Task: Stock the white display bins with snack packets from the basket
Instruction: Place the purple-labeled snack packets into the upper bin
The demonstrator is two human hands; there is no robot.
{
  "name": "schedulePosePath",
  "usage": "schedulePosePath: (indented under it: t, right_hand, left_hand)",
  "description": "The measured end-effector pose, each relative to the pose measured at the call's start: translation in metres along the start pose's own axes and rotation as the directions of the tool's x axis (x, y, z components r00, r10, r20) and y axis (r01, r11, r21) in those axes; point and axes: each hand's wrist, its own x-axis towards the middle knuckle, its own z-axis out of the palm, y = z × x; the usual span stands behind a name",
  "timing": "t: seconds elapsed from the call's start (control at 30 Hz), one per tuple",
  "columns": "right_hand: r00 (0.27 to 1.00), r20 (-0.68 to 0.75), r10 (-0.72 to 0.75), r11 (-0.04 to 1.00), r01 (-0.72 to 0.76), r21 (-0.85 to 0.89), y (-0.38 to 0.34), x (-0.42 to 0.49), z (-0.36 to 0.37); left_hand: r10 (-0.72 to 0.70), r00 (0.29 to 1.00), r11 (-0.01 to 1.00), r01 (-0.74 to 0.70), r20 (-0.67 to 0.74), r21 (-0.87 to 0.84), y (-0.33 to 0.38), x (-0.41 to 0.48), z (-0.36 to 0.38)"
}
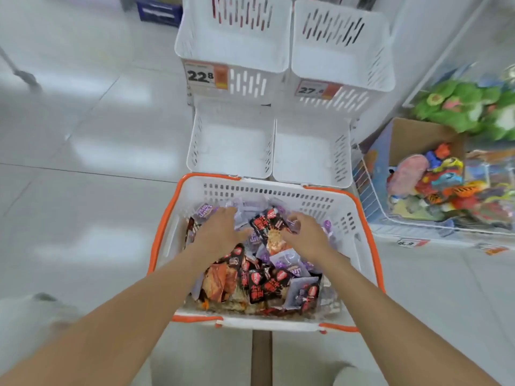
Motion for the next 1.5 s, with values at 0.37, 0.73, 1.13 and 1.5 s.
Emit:
schedulePosePath:
  t: [0.37, 0.73, 1.13, 1.5]
  right_hand:
    - [0.994, -0.095, 0.052, 0.998, -0.048, 0.048, 0.033, 0.0, -0.007]
    - [0.995, -0.103, 0.014, 1.0, -0.011, 0.027, 0.043, 0.08, 0.019]
    - [0.977, 0.023, -0.212, 0.969, 0.207, 0.138, 0.014, 0.108, -0.05]
    - [0.982, 0.186, -0.002, 0.983, -0.032, 0.179, 0.075, 0.062, -0.056]
  left_hand:
    - [0.082, 0.99, 0.997, -0.08, -0.111, 0.019, 0.018, 0.005, 0.003]
    - [0.075, 0.996, 0.997, -0.074, -0.046, 0.037, 0.004, 0.058, 0.021]
    - [0.129, 0.992, 0.948, -0.123, 0.003, -0.293, 0.051, 0.097, -0.033]
    - [0.003, 0.972, 0.718, 0.162, 0.237, -0.676, 0.037, 0.079, 0.006]
